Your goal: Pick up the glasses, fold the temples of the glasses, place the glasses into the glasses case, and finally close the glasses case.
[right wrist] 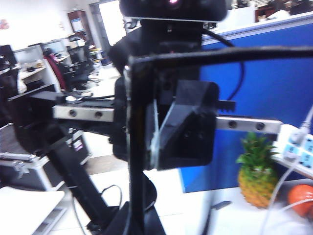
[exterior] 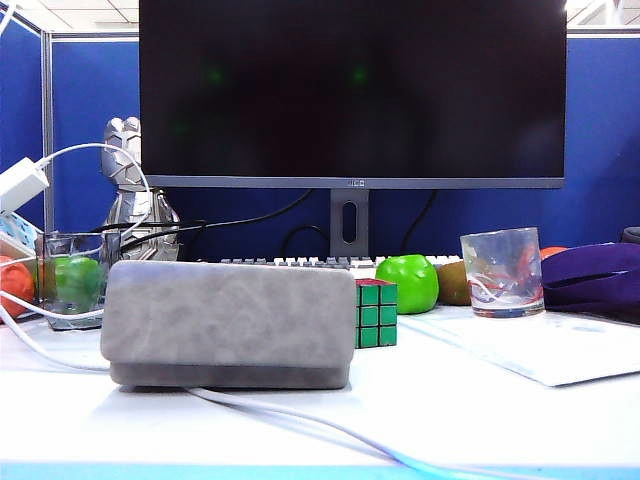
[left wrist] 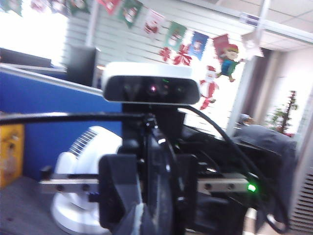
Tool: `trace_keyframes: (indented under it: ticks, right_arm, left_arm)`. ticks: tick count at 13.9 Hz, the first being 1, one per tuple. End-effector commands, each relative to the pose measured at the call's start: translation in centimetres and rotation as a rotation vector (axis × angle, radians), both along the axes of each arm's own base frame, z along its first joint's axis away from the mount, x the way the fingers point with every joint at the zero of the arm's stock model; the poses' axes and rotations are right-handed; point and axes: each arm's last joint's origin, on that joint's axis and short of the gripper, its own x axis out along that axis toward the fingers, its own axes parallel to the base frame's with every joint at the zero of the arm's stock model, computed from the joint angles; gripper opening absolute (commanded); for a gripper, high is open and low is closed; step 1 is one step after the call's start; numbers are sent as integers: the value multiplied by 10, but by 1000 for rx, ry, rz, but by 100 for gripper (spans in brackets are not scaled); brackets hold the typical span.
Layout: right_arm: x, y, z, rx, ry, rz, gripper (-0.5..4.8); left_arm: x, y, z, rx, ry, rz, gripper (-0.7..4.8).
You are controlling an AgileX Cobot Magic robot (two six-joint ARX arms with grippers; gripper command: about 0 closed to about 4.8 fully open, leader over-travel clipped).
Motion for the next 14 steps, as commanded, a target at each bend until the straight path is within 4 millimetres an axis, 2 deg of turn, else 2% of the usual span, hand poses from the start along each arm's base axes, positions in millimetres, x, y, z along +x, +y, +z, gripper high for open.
trace_keyframes:
  ticks: [1,3,5,7,9,14]
  right_arm:
    - [-16,-10,13,43,-70,36,-5]
    - [-27,-17,18,47,-79,87,-5]
    - [-31,-20,16,20,-32,90,-5]
    - [-30,-19,8,-25,39,89,-5]
    - [-30,-19,5,-44,70,91,-5]
    - [-32,-19,5,-44,52,136,-5]
  left_arm:
    - [5,0,0,-59,2,190,-5]
    - [14,1,-6,-66,46,415,-5]
    - [18,3,-6,-77,-16,564,-5]
    - [16,4,0,-113,-114,603,-5]
    - [16,6,4,-157,-140,670,-5]
    - [22,7,-3,-111,-92,818,-5]
